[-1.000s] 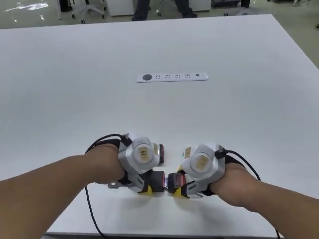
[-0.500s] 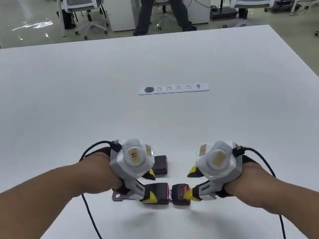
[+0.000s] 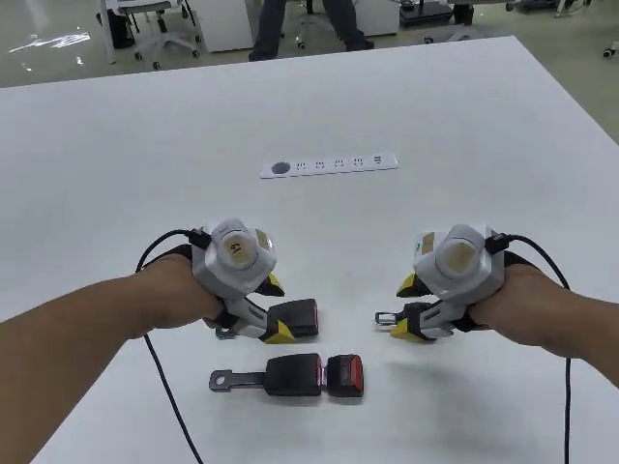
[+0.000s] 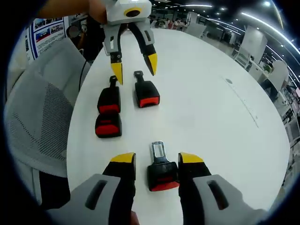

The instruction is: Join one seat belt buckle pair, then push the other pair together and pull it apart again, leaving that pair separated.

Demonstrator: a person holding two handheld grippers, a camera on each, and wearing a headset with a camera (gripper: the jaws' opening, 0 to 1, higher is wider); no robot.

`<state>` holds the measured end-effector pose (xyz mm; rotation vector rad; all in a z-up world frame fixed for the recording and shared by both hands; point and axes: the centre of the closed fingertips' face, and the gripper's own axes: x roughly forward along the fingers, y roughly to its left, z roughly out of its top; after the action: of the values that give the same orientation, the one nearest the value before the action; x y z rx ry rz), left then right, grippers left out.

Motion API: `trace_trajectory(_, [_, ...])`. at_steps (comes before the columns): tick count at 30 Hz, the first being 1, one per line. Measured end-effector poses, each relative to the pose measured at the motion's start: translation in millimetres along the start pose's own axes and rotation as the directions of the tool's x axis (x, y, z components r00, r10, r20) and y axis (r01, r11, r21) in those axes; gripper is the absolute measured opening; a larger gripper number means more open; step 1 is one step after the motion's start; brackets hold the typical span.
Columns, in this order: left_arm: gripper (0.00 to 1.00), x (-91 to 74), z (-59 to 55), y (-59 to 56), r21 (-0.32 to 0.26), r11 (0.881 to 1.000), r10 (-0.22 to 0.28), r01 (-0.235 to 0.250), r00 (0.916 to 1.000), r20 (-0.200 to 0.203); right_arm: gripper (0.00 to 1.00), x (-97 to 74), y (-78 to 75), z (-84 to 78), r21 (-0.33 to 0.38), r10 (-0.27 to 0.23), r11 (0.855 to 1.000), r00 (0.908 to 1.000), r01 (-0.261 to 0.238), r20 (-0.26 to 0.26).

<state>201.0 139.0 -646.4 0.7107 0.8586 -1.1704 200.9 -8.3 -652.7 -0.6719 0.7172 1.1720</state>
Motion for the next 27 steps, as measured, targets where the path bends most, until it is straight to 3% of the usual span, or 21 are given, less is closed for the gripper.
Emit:
trace_trajectory(3, [0.43,5.0,-0.2,2.5,0.009,1.000,-0.023,0.023,0.9997,0.002,0.35,-0.4,-7.2,-9.3,0.008,0.000,1.000,0.9999,0.000,-0.015])
trace_trajectory(11, [0.41,26.4,-20.0,5.0,0.092,0.994,-0.052,0.060,0.9954,-0.080,0.33,12.1,-4.5,-24.9,-0.018,0.059,0.998,0.9951,-0.060,-0.080])
trace_trajectory(14, [0.33,27.3,-18.1,5.1,0.091,0.995,-0.042,0.048,0.9964,-0.073,0.32,9.7,-0.4,-32.7,-0.034,0.067,0.997,0.9918,-0.071,-0.109])
trace_trajectory(20, [0.32,35.9,-29.1,6.9,0.103,0.994,-0.018,0.028,0.9952,-0.096,0.32,11.6,-0.7,-36.1,-0.032,0.081,0.996,0.9909,-0.084,-0.108])
trace_trajectory(23, [0.32,32.8,-27.5,6.6,0.088,0.996,-0.013,0.021,0.9958,-0.090,0.32,11.4,0.5,-36.9,-0.041,0.078,0.996,0.9908,-0.082,-0.111])
trace_trajectory(27, [0.32,34.3,-28.0,6.5,0.114,0.993,-0.017,0.026,0.9962,-0.086,0.32,13.1,-0.3,-39.0,-0.043,0.082,0.995,0.9894,-0.088,-0.120])
